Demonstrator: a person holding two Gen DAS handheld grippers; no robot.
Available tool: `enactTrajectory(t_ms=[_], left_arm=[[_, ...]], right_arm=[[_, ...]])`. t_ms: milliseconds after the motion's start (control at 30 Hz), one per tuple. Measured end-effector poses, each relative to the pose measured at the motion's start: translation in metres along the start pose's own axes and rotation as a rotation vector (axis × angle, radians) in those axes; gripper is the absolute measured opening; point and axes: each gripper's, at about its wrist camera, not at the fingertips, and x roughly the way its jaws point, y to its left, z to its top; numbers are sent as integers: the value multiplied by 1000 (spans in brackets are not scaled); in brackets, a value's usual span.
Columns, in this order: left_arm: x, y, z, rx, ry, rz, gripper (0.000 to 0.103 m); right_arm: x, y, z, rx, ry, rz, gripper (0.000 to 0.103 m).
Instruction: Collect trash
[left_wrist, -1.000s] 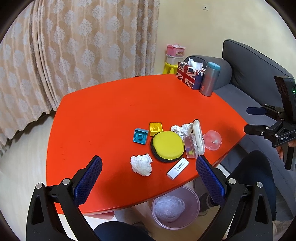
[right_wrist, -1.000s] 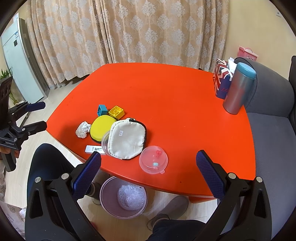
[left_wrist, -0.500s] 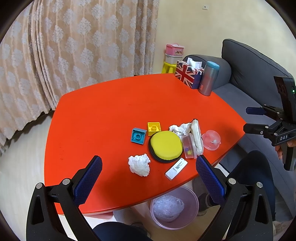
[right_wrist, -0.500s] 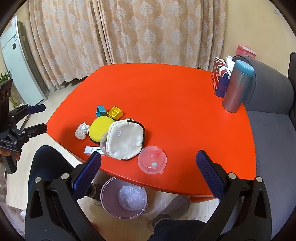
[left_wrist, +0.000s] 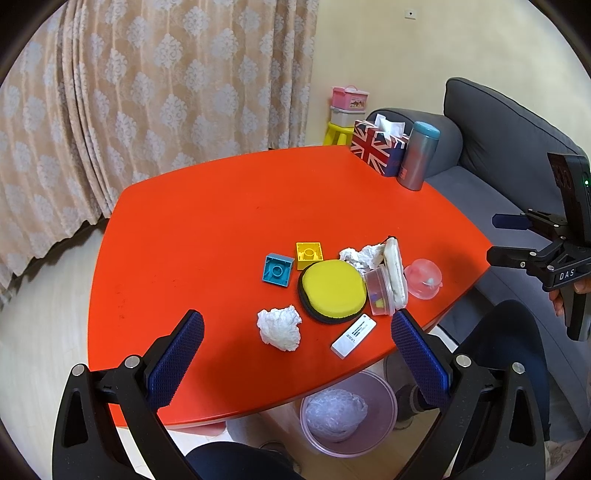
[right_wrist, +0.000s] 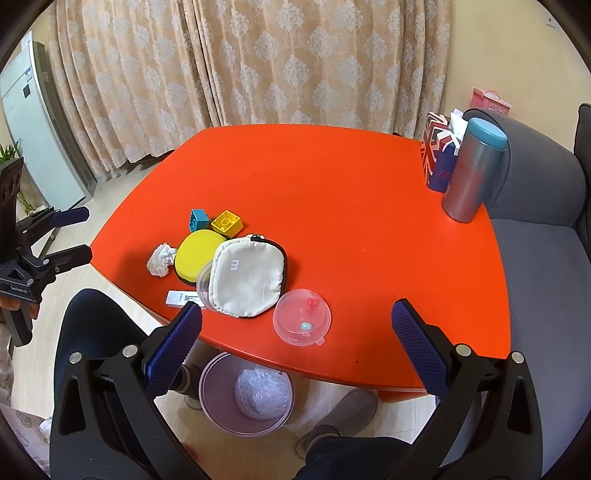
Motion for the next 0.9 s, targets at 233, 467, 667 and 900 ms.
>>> enactTrajectory(t_ms=[233, 467, 667, 900], left_arm=[[1, 2, -1, -3, 3, -1, 97], [4, 3, -3, -5, 8, -3, 97], [6, 5, -4, -8, 14, -2, 97], [12, 8, -6, -21, 31, 2, 97]], right_arm=[[3, -4, -1, 8, 7, -5, 100], [11, -4, 4, -25, 37, -25, 100], [29, -10, 13, -54, 83, -10, 100], [62, -11, 17, -103, 176, 22, 100]])
